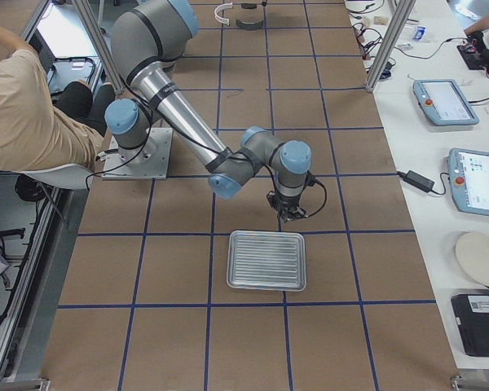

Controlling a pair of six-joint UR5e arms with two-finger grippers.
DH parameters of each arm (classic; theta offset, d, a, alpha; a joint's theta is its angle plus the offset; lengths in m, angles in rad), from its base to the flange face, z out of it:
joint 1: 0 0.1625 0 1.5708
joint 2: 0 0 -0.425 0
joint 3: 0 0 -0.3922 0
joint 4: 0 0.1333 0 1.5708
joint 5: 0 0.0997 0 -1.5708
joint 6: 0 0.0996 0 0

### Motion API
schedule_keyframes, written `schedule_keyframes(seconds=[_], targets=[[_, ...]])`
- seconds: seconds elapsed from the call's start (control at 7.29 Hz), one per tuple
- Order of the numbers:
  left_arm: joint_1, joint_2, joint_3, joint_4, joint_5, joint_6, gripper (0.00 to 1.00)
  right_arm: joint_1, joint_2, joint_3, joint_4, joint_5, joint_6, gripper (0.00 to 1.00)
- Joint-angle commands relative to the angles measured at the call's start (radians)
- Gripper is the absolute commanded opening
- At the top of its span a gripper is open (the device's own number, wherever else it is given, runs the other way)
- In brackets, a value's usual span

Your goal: Place bearing gear from tray to pile

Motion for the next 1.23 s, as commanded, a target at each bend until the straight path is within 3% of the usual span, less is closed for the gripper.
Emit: schedule_keyframes(seconds=[0.0, 0.55, 0.69, 0.82, 1.1], targets=[[0.007, 0.02, -0.088, 0.044, -0.001, 0.016, 0.0, 0.151, -0.041, 0.018, 0.051, 0.007, 0.42, 0.06], [0.016, 0.023, -0.121, 0.041, 0.003, 0.014, 0.0, 0.56, -0.046, 0.022, 0.049, 0.01, 1.069, 0.05], [0.016, 0.023, -0.121, 0.041, 0.005, 0.016, 0.08, 0.688, -0.04, 0.021, 0.034, 0.007, 1.287, 0.05], [0.019, 0.023, -0.121, 0.039, 0.005, 0.016, 0.31, 0.798, -0.033, 0.021, 0.033, 0.007, 1.468, 0.05], [0.037, 0.023, -0.121, 0.03, 0.006, 0.016, 1.0, 1.019, 0.006, 0.022, 0.031, 0.022, 1.688, 0.05]])
